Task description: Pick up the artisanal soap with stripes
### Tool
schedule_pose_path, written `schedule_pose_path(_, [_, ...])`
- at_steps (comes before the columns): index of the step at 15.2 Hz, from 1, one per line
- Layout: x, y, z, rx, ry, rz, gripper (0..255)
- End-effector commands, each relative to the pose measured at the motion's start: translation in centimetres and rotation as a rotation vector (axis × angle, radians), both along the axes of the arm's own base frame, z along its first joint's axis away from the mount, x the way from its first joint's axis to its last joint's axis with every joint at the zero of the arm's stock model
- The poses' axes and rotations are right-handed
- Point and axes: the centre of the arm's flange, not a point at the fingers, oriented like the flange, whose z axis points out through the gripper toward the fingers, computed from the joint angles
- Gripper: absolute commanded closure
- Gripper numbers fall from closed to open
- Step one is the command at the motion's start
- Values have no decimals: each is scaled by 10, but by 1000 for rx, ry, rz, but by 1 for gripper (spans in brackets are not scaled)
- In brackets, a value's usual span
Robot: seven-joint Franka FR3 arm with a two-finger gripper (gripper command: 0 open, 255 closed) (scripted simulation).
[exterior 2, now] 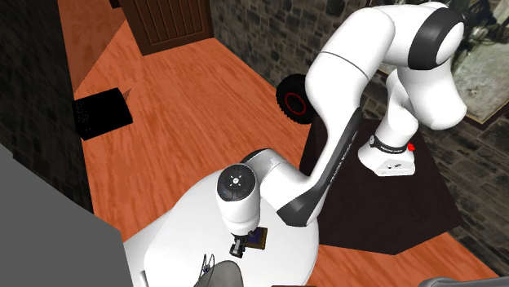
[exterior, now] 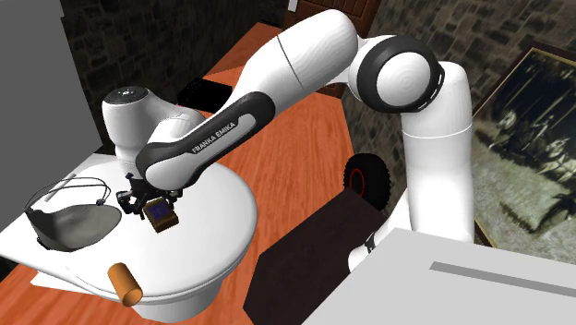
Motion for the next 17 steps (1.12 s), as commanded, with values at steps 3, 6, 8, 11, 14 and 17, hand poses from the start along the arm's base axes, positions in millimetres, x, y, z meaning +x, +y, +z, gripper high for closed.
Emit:
schedule_pose_path(3, [0, 0, 5, 0, 0, 0, 255])
schedule_pose_path(6, [0, 0, 21, 0, 0, 0, 255])
schedule_pose_path(8, [0, 0, 31, 0, 0, 0, 255])
schedule_pose_path(11, [0, 0, 47, 0, 0, 0, 255])
schedule_pose_path(14, [0, 0, 63, 0, 0, 0, 255])
schedule_pose_path(17, [0, 0, 79, 0, 0, 0, 255])
